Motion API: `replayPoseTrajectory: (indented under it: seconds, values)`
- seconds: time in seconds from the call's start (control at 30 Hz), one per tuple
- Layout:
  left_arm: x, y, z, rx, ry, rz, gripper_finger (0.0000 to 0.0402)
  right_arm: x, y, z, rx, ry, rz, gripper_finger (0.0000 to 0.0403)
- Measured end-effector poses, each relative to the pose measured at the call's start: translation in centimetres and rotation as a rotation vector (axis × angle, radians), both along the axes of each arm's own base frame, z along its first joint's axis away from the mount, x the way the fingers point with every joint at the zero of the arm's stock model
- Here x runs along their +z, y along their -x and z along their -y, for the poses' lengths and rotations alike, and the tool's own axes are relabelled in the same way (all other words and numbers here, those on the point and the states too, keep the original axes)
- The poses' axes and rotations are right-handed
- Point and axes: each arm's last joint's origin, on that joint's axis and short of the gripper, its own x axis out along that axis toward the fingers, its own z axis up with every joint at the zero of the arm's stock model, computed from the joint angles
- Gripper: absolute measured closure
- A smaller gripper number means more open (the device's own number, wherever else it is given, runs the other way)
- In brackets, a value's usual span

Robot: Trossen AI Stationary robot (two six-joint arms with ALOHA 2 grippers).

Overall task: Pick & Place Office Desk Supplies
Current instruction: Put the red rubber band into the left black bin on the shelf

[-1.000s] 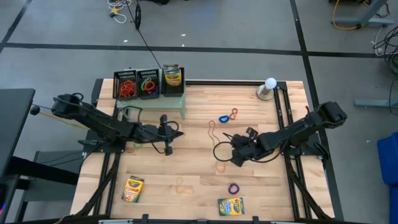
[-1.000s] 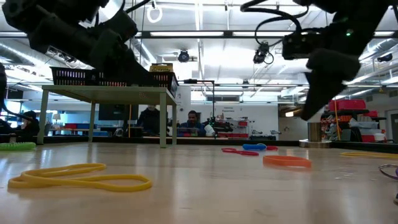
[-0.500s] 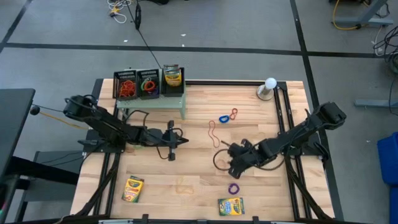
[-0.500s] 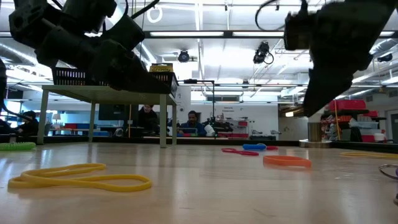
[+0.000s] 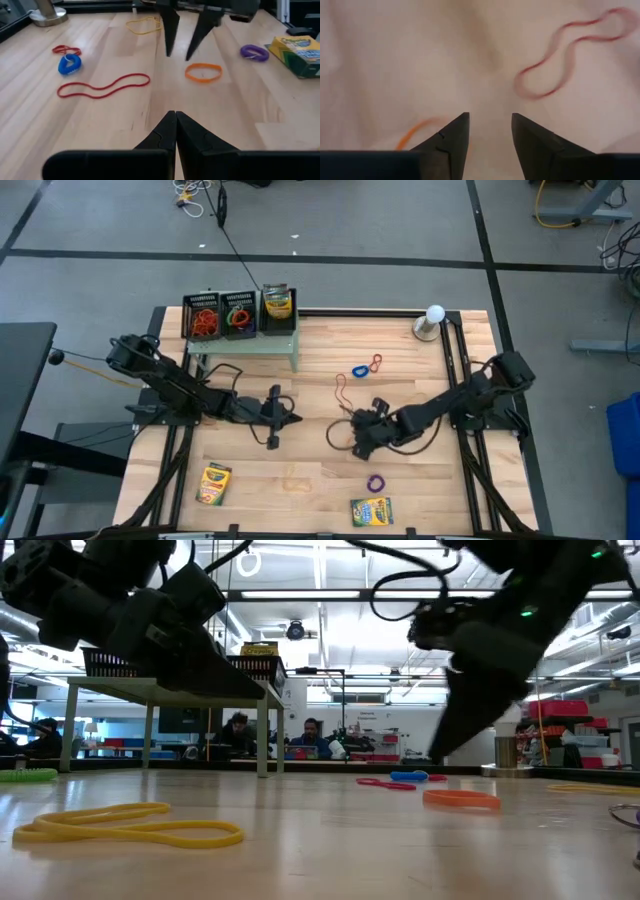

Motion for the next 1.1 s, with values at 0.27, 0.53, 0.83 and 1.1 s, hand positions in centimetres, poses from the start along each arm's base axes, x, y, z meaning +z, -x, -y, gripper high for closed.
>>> replayPoseTrajectory:
  seconds: [0.27,0.53,0.83,1.1]
  values:
    - [0.0,0.0,0.0,0.004,0.011,0.001,0.0392,0.0,-1.6,4.9,-0.218,0.032,0.055,0.0251]
    - [0.1,0.0,0.0,0.017,0.041,0.015,0.0392,-1.4,-2.7,8.6,-0.268,0.002,0.024,0.0267]
    - [-0.3,0.0,0.1,0.012,0.048,-0.01,0.0392,-2.8,-3.4,10.8,-0.248,-0.097,-0.008,0.0304]
    - [-0.6,-0.1,-0.4,0.0,0.166,-0.039,0.0392,-2.8,-3.4,10.8,-0.168,-0.056,-0.03,0.0392]
